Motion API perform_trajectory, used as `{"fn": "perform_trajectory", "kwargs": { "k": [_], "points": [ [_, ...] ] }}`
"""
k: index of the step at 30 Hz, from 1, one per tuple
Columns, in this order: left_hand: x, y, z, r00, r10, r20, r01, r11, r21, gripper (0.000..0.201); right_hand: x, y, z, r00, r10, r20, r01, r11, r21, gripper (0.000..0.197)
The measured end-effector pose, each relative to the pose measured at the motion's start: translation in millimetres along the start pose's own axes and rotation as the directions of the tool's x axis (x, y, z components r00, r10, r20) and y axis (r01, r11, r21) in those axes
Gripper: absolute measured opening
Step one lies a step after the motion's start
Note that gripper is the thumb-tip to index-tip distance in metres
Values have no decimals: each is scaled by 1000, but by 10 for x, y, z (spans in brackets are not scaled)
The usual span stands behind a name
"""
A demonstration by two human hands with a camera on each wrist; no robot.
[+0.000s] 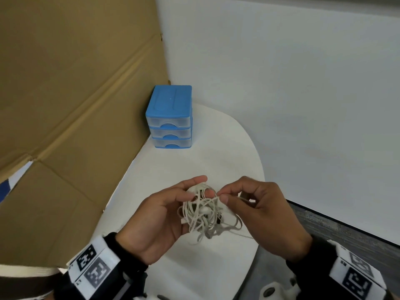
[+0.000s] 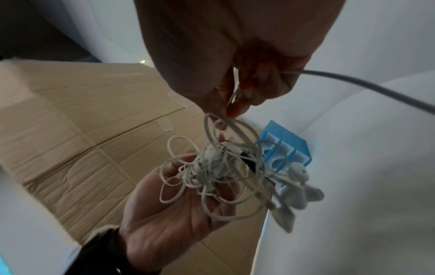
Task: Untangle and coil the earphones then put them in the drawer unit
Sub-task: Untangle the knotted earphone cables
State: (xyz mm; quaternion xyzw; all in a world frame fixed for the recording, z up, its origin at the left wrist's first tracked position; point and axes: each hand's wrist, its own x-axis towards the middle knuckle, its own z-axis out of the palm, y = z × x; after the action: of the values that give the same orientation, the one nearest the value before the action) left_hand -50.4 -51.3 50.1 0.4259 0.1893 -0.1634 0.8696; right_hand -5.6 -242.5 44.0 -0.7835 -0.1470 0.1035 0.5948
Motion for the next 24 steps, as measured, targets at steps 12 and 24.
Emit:
{"fn": "perform_trajectory", "kwargs": {
  "k": [12,24],
  "points": [
    [11,-109,7,995,7,101,-4,1000,-29,55,33,148,71,926,251,282,-352,844,405,19],
    [55,-130,66,999,1,38,4,990,-140,47,67,157,36,925,274,263,-370,804,465,11]
  ]
}}
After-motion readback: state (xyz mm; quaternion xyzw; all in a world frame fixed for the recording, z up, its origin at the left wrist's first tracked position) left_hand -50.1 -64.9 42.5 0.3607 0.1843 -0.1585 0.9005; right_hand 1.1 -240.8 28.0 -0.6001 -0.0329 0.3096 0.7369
